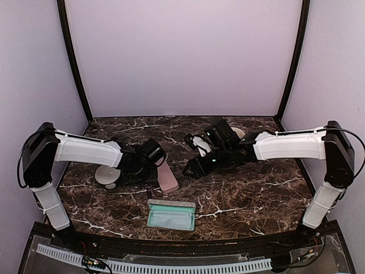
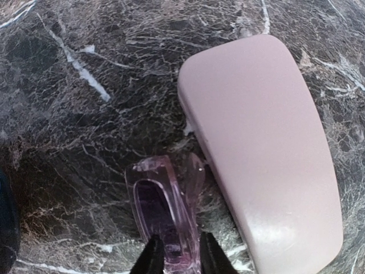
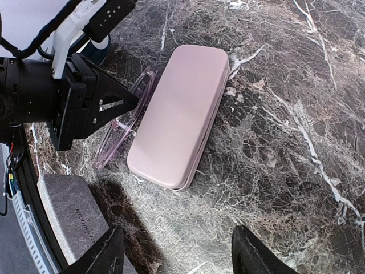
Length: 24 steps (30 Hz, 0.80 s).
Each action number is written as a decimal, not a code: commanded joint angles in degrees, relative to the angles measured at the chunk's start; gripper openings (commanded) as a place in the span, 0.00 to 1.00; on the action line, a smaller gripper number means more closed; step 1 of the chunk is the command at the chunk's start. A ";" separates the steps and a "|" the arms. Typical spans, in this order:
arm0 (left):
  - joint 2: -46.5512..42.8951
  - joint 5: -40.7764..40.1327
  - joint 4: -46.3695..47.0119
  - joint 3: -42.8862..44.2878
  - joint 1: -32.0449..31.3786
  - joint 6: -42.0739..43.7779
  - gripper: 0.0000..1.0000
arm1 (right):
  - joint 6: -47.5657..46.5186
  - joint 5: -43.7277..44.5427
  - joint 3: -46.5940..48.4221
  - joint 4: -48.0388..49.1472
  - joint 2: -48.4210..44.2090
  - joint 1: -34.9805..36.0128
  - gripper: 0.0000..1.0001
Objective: Organize the sunglasses
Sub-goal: Pick up the sunglasses from the center of the board.
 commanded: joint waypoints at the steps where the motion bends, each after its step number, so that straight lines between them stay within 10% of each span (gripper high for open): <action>1: 0.79 -2.40 -4.34 2.13 0.08 1.13 0.20 | -0.70 -0.55 1.84 0.05 0.84 -0.40 0.65; 24: 2.55 -11.38 -21.38 11.87 -3.32 9.45 0.00 | -0.55 -0.90 1.46 0.12 0.22 -0.60 0.64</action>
